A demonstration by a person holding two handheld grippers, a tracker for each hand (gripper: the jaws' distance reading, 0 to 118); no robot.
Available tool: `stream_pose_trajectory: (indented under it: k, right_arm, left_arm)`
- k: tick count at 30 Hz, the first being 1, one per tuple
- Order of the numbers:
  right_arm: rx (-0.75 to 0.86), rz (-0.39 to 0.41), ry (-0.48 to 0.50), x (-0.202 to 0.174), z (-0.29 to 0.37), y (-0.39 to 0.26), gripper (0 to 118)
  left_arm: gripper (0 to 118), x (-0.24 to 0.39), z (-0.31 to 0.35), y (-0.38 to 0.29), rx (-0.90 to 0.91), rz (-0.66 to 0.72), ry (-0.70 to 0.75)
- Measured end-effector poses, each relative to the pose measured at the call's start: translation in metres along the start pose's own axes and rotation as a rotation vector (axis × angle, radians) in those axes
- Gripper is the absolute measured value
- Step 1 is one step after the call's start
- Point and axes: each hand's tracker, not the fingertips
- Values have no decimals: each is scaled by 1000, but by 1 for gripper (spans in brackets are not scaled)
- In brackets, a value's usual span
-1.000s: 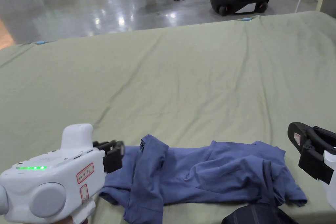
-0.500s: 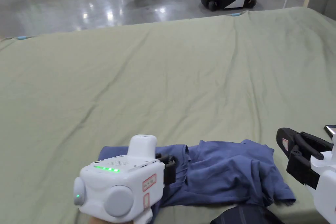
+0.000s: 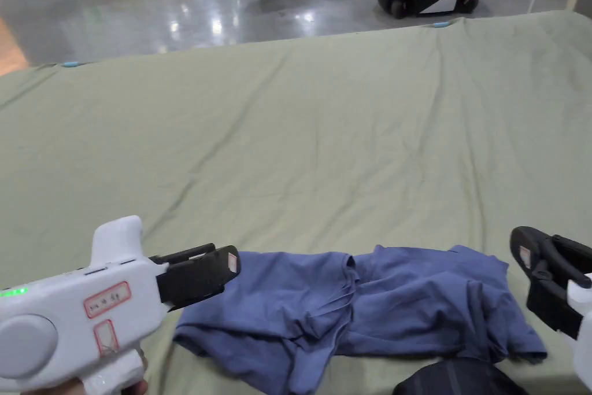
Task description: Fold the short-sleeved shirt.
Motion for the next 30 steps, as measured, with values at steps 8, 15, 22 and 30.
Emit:
stream_pose_trajectory:
  k: [8,15,22,30]
  right_arm:
    - [-16,-17,-9,0,-5,-1,3]
    - [-30,-88,-17,11,-9,-3,3]
    - [-29,-116,-21,19,-9,-3,3]
    - [-30,-90,6,11,-11,-3,3]
  left_arm:
    - [115,-111,-38,-15,-194,523,-328]
    - [53,-68,-105,-38,-197,538,-494]
    - [11,-67,-78,-24,-145,563,-193]
    - [11,-45,-10,12,35,303,203]
